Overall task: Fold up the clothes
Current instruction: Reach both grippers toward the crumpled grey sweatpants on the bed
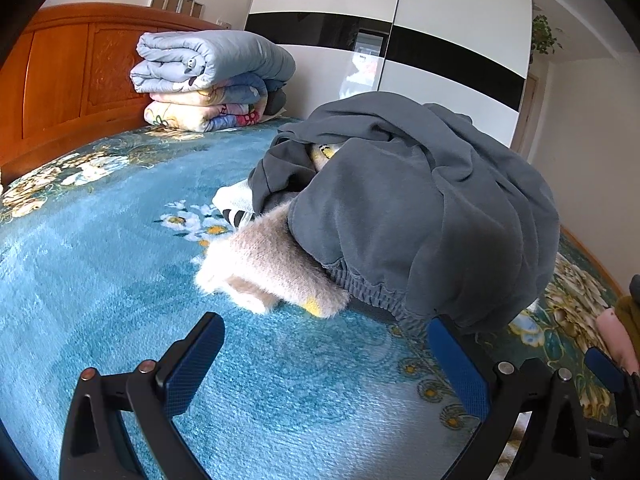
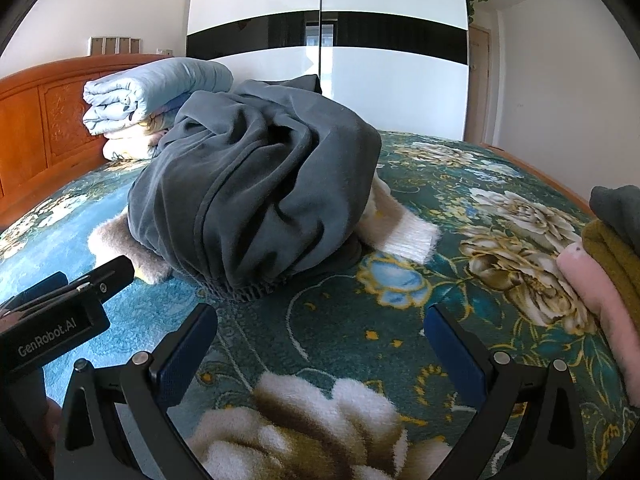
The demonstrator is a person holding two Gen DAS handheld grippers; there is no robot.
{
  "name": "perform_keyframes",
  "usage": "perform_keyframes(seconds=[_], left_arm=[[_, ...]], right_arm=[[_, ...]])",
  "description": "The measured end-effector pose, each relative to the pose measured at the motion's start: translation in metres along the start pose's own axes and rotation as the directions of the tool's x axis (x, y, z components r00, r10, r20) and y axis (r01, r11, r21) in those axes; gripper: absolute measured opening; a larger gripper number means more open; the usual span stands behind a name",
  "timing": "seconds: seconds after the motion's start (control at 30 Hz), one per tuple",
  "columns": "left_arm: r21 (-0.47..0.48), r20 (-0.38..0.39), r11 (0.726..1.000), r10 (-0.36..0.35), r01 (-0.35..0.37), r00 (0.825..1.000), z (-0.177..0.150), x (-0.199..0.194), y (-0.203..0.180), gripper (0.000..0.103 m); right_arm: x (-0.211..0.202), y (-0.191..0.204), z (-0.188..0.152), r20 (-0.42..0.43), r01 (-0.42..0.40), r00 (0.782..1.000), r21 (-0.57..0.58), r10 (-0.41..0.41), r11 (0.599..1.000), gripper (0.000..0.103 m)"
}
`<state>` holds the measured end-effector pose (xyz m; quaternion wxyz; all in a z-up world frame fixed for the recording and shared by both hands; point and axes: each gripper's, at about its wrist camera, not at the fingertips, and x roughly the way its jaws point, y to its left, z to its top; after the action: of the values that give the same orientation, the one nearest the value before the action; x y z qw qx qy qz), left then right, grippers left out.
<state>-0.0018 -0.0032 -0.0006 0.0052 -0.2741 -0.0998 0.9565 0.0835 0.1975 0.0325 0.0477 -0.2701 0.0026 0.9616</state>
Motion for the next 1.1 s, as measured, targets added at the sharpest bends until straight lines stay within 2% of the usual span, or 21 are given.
perform_keyframes(seconds=[0.07,0.2,0.73,0.83,0.97,1.03,1.1], left_arm=[[0.002,0.003,1.0,-0.001,0.001,1.0,0.004,0.005,0.002,0.103],[0.003,0.005,1.0,-0.004,0.004,1.0,-0.002,-0.014,-0.008,0.103],[0.023,-0.002,1.0,-0.004,0.004,1.0,-0.001,-0.004,-0.005,0.103],[0.016,0.016,1.0,-0.025,0.025,1.0,-0.001,-0.007,-0.005,0.103],[0.132,0.032,0.989,-0.078,0.073,0.996,0.006,-0.014,-0.029,0.103],[0.225,0.058,0.974,-0.052,0.038,0.997,0.011,-0.013,-0.053,0.103],[0.276,0.089,0.961,-0.018,-0.008,0.996,0.017,-0.005,-0.077,0.103]], right_arm=[[0.0,0.0,0.0,0.0,0.001,1.0,-0.001,-0.001,1.0,0.103],[0.0,0.0,0.001,-0.001,0.002,1.0,-0.002,-0.002,1.0,0.103],[-0.001,-0.001,0.001,-0.006,-0.006,1.0,0.01,0.006,1.0,0.103],[-0.004,-0.006,0.001,-0.003,-0.029,1.0,0.036,0.029,0.999,0.103],[-0.03,-0.035,-0.002,0.027,-0.058,0.998,0.159,0.055,0.986,0.103],[-0.041,-0.052,-0.006,0.029,-0.058,0.998,0.222,0.053,0.973,0.103],[-0.051,-0.067,-0.009,0.002,-0.027,1.0,0.233,0.028,0.972,0.103]])
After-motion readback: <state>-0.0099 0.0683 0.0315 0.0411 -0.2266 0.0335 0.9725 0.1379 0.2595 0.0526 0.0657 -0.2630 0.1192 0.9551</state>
